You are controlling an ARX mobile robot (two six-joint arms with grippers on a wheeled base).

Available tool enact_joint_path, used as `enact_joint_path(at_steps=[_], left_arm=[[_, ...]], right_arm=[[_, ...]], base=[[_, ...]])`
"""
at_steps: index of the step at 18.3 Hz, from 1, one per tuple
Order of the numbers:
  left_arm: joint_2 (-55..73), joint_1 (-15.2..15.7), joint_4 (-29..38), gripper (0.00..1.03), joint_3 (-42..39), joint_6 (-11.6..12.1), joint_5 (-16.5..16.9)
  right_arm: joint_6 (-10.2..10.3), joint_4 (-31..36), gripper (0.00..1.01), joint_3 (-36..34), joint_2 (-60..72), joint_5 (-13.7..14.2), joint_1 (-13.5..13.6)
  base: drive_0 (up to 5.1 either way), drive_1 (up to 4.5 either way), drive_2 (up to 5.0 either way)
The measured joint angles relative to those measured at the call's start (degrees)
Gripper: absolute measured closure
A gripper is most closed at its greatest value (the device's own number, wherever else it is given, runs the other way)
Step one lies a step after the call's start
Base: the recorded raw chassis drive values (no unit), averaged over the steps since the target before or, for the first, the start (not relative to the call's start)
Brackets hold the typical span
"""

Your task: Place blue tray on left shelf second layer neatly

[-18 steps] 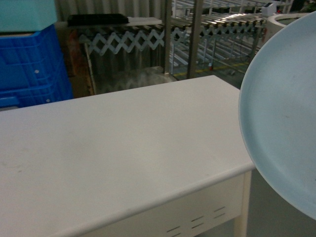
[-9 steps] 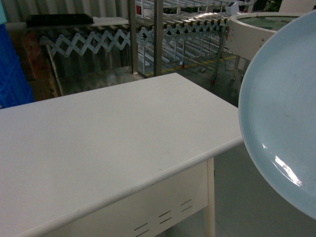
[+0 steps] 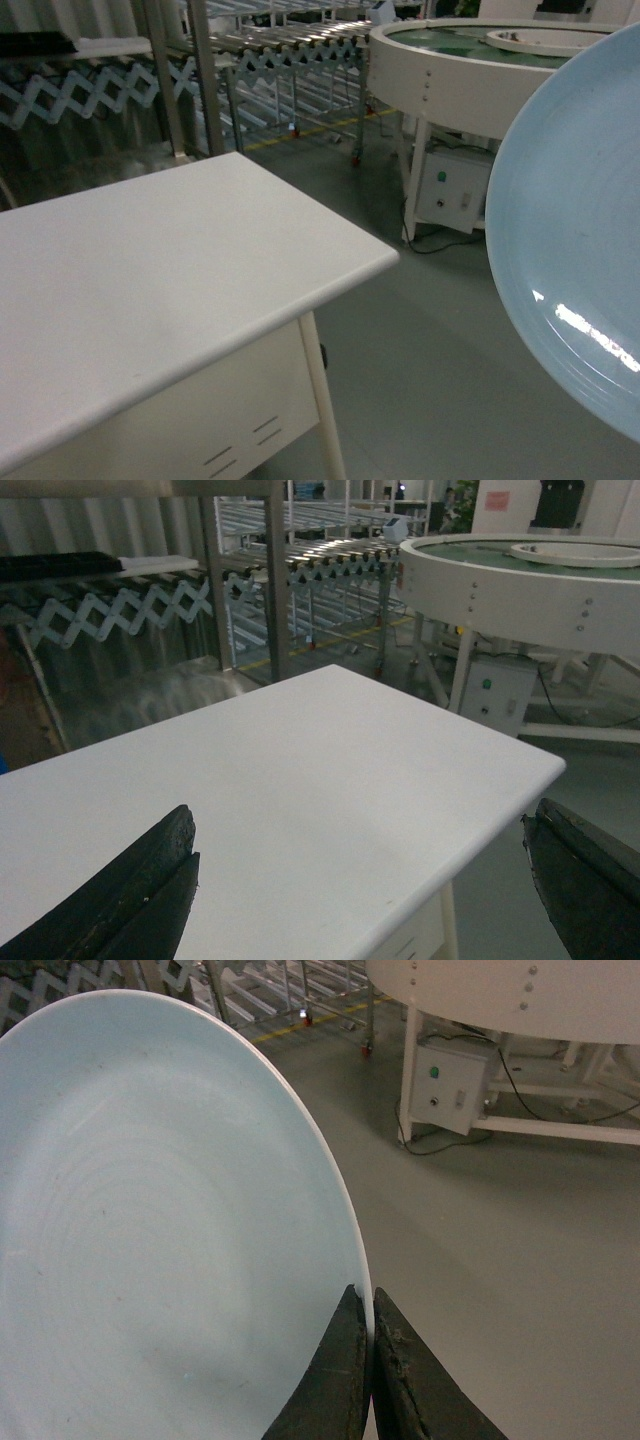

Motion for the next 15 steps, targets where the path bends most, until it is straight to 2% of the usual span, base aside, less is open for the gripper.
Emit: enact_joint_path(at_steps=[15], left_arm=[[0.0, 0.02, 0.13, 0.05, 0.0, 0.0, 0.04]], right_arm=[[0.0, -0.04, 0.99, -0.02, 0.0, 0.02, 0.0]], base=[[3.1, -2.25, -5.4]])
